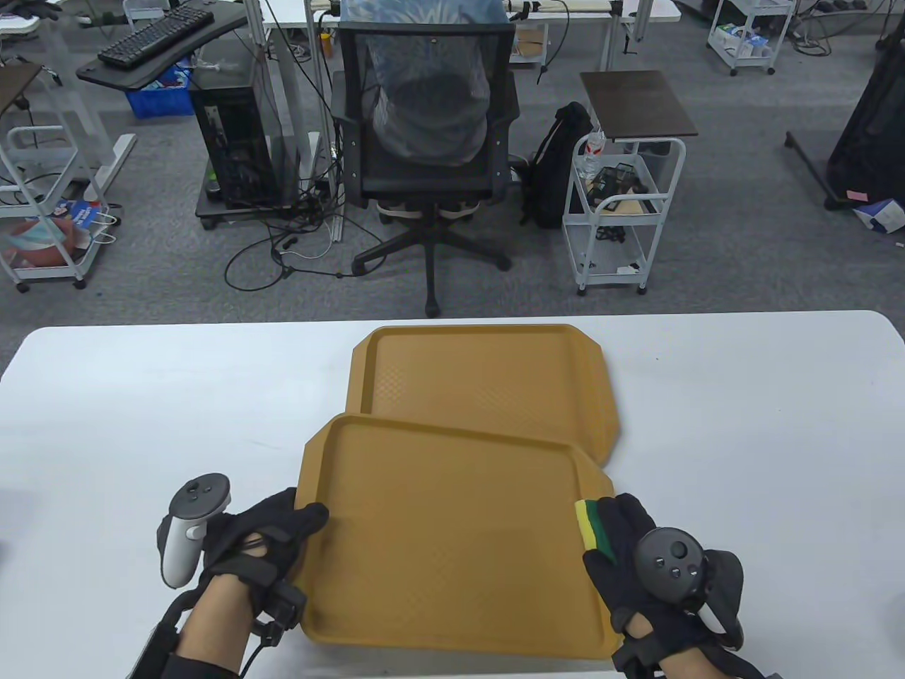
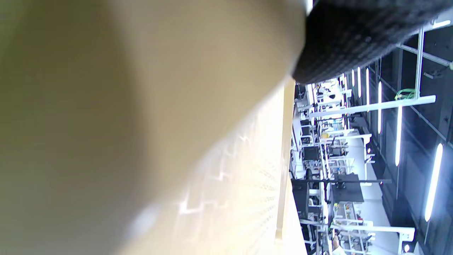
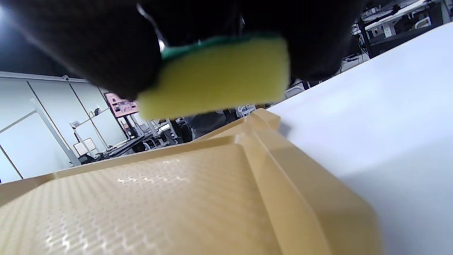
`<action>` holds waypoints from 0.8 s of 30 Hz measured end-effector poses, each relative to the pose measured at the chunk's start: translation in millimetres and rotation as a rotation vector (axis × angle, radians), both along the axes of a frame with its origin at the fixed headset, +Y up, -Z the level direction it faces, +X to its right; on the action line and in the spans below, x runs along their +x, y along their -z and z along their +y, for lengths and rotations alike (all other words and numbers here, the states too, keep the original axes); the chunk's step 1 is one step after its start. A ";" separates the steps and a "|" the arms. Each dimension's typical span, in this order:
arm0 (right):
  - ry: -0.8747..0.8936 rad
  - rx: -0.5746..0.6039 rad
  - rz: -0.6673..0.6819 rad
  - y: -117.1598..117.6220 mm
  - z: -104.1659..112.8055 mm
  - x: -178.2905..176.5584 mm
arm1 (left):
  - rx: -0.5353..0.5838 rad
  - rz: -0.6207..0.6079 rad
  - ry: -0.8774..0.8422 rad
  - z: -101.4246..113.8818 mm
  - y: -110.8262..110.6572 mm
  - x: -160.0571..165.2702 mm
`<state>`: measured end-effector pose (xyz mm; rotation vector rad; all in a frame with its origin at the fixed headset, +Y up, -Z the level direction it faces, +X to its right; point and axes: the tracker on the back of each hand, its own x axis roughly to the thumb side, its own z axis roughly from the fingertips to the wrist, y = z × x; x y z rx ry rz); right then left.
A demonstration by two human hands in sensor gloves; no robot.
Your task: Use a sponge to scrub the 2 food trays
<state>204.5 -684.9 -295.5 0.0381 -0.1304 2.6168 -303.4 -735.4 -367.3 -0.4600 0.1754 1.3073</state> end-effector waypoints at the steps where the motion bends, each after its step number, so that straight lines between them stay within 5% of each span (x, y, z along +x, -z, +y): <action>1: 0.005 -0.002 -0.003 0.4 0.1 1.4 | 0.002 0.013 -0.005 1.1 4.7 -1.4; 13: 0.051 -0.021 0.004 2.0 -0.5 8.0 | -0.029 0.133 -0.092 -23.7 93.8 16.8; 20: 0.040 -0.032 0.001 3.7 -4.5 8.2 | 0.003 0.135 -0.378 -50.5 113.0 22.0; 22: 0.030 -0.034 0.002 4.0 -5.9 7.2 | 0.022 0.099 -0.265 -48.9 118.2 22.9; 24: 0.019 -0.035 0.004 4.5 -7.6 5.5 | 0.057 0.157 0.035 -40.8 122.2 23.2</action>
